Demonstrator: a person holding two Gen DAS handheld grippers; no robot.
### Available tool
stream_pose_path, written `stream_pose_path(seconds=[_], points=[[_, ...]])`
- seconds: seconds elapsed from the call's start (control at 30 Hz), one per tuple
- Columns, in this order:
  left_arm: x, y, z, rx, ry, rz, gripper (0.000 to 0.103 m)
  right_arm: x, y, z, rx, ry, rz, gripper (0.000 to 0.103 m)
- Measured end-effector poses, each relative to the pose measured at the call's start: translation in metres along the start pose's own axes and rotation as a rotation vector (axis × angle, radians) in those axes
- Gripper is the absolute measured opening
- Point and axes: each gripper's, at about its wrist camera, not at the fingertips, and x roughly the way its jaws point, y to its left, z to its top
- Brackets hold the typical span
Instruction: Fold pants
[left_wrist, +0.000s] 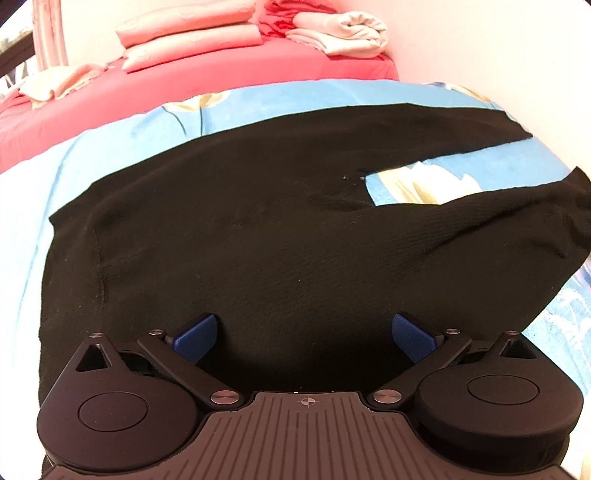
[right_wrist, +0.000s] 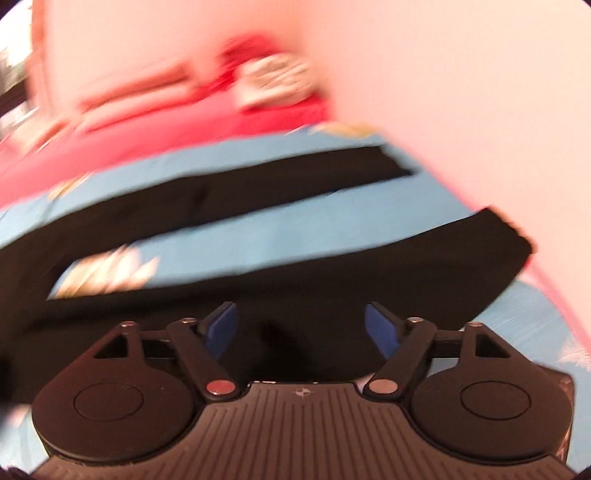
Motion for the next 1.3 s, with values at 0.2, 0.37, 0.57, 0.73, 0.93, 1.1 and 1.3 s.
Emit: stream_pose_path(seconds=[0.2,0.37,0.57,0.73,0.93,1.1,1.3], points=[[-0.003,0.004,-0.005,0.000,-0.008,0.010,0.103,0.045,-0.046,0.000,0.147,0.063,-0.158,0.071],[-0.004,0.005,-0.009,0.010,-0.021,0.011,0.103,0.020,-0.042,0.001,0.191,-0.042,-0.170,0.080],[-0.005,0.004,-0.014,0.013,-0.042,0.011,0.103,0.063,-0.057,0.017,0.325,0.030,-0.053,0.080],[-0.007,0.004,-0.018,0.019,-0.064,0.009,0.103,0.100,-0.069,0.040,0.266,0.025,-0.196,0.078],[-0.008,0.004,-0.023,0.029,-0.091,0.008,0.103,0.079,-0.066,0.039,0.344,-0.007,-0.268,0.080],[-0.011,0.008,-0.021,0.022,-0.071,0.007,0.103,0.039,-0.017,0.020,0.159,-0.059,-0.108,0.085],[-0.031,0.044,-0.035,-0.066,-0.064,0.077,0.103,-0.006,0.069,0.006,-0.129,-0.121,0.184,0.084]])
